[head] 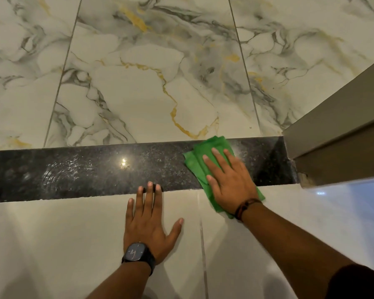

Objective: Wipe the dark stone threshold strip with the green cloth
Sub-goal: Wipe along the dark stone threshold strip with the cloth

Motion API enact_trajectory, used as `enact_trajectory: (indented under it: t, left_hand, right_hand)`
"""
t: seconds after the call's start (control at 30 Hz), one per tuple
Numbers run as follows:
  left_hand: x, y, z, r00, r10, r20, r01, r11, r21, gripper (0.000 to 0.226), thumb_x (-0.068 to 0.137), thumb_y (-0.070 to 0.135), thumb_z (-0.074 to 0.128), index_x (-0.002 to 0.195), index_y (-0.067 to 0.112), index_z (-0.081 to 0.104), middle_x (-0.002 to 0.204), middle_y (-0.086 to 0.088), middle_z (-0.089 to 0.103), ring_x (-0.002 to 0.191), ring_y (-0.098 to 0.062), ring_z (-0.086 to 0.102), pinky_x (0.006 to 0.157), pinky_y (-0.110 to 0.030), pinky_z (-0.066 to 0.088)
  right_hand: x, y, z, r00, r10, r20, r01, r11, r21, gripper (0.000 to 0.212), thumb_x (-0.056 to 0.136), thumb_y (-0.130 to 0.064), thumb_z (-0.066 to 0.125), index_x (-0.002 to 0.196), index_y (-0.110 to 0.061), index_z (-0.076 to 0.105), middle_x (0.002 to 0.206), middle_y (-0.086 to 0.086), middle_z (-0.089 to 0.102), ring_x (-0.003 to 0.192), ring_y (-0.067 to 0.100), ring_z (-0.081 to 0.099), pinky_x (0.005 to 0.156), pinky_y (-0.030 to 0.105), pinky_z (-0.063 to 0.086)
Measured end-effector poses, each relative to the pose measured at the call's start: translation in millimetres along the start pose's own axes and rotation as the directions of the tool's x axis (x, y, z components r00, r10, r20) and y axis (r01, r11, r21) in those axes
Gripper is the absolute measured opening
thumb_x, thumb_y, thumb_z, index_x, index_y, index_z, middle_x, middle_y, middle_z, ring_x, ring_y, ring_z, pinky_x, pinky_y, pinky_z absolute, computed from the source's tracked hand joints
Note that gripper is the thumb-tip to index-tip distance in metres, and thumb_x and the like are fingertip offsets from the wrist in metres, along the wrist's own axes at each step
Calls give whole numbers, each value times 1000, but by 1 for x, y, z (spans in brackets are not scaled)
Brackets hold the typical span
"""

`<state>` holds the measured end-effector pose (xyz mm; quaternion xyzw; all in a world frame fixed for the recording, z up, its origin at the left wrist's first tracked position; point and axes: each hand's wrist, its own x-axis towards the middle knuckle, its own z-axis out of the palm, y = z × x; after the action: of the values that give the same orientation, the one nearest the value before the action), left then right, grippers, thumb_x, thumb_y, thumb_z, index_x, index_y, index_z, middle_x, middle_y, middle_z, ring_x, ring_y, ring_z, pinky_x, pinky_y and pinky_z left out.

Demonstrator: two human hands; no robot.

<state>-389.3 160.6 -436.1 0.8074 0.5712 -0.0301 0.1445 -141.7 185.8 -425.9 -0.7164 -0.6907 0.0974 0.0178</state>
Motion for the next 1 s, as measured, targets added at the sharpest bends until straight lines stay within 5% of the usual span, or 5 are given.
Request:
enact_trajectory:
  t: [0.23, 0.53, 0.7, 0.87, 1.0]
  left_hand:
    - [0, -9, -2, 1000, -27, -8, 27, 1000, -1, 91, 85, 72, 20, 153, 14, 8, 161, -8, 6, 148, -28, 2, 118, -48, 4]
    - [2, -8, -4, 998, -32, -46, 31, 999, -22, 93, 85, 74, 19, 153, 12, 6, 160, -8, 3, 148, -28, -1, 118, -47, 1]
    - [-1, -9, -5, 999, -47, -13, 47, 999, -2, 94, 83, 73, 23, 153, 13, 2, 161, -8, -1, 148, -26, -7, 119, -47, 0]
    - [-2, -9, -7, 999, -47, -25, 47, 999, -13, 95, 83, 72, 27, 153, 12, 5, 161, -8, 4, 148, -26, -3, 119, -48, 3]
    - [1, -14, -5, 998, -53, -36, 53, 999, 7, 94, 83, 72, 24, 153, 12, 5, 161, -8, 4, 148, -27, -2, 119, -48, 3]
  right_hand:
    - [-19, 55, -8, 989, -135, -66, 138, 989, 49, 47, 94, -32, 42, 140, -23, 42, 148, 6, 40, 139, 27, 29, 107, 47, 32]
    - [2, 44, -11, 953, 225, -204, -205, 972, 115, 51, 92, -30, 36, 141, -17, 41, 148, 16, 37, 138, 36, 27, 110, 51, 29]
    - [26, 9, -1, 909, 394, -131, -385, 918, 92, 52, 96, -31, 32, 146, -19, 28, 154, 9, 26, 142, 33, 16, 115, 48, 18]
    - [36, -41, 0, 968, 246, -54, -242, 968, 67, 53, 98, -35, 28, 148, -23, 19, 157, 2, 20, 144, 27, 11, 116, 44, 14]
    - [14, -63, 1, 993, 102, -58, -94, 987, 128, 53, 94, -35, 38, 146, -26, 29, 154, -3, 30, 142, 23, 19, 112, 43, 20]
